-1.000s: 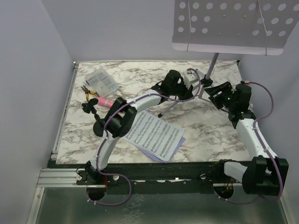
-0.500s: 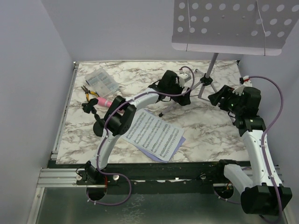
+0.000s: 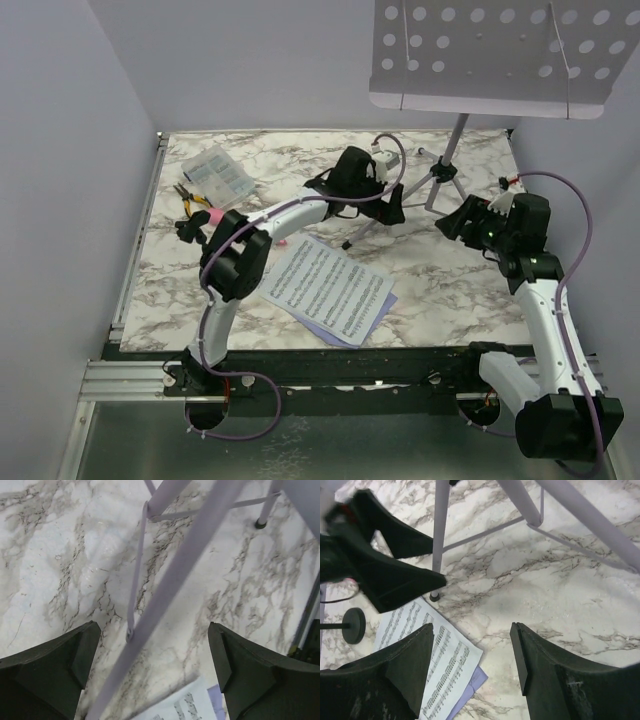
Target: Set up the instrument practice props
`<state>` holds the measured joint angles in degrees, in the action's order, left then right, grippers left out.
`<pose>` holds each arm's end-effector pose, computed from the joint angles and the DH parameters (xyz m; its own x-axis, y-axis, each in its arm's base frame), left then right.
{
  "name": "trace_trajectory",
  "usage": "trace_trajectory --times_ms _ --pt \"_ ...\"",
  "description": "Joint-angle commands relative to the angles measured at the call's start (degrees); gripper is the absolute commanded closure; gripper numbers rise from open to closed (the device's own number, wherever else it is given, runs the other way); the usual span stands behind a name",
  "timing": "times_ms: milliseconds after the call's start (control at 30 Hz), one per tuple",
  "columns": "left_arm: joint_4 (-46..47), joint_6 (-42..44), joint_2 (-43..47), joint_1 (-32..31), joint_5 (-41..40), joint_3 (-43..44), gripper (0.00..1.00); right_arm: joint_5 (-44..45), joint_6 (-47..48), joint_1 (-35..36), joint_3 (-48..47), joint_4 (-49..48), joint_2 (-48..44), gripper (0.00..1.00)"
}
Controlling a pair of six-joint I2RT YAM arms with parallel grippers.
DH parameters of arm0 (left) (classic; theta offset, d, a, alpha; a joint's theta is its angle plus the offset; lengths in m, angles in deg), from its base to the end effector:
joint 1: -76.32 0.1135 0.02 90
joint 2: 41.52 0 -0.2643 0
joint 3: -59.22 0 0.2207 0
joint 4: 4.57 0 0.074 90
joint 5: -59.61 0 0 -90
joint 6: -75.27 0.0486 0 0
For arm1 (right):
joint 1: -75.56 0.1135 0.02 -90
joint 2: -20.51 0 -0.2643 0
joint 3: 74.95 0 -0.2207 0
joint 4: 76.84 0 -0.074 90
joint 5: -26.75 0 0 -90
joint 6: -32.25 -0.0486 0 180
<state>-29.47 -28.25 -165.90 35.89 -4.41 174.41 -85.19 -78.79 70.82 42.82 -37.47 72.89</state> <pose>0.3551 -0.3305 0.2304 -0.6157 0.2484 -0.7478 0.7356 0.5215 -0.4323 0.1806 0.0032 0.3019 -0.5471 0.3795 -0.7461 -0.0546 0.8732 0.4842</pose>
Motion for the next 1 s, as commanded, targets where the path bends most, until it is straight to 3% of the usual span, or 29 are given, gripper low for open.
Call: trace_trajectory --times_ms 0,200,400,700,967 --pt "0.37 -6.3 11.95 0.59 -1.61 -5.97 0.01 -3.55 -2.67 0.13 3.17 0.19 -0.81 0.32" --pt "0.66 -15.44 24.49 2.1 -0.11 -20.34 0.02 1.86 -10.72 8.86 10.58 -3.46 -0.76 0.35" --pt "6.29 -21.23 39.31 2.09 0.18 -38.94 0.03 4.44 -23.23 21.74 21.24 -15.47 -1.28 0.38" --pt "17.1 -35.79 47.71 2.02 -3.33 -61.13 0.04 4.01 -26.33 22.74 23.61 -22.25 5.61 0.37" --pt "19.19 -38.77 48.07 1.94 -4.34 -67.63 0.04 5.19 -25.28 22.74 22.65 -25.33 12.63 0.34"
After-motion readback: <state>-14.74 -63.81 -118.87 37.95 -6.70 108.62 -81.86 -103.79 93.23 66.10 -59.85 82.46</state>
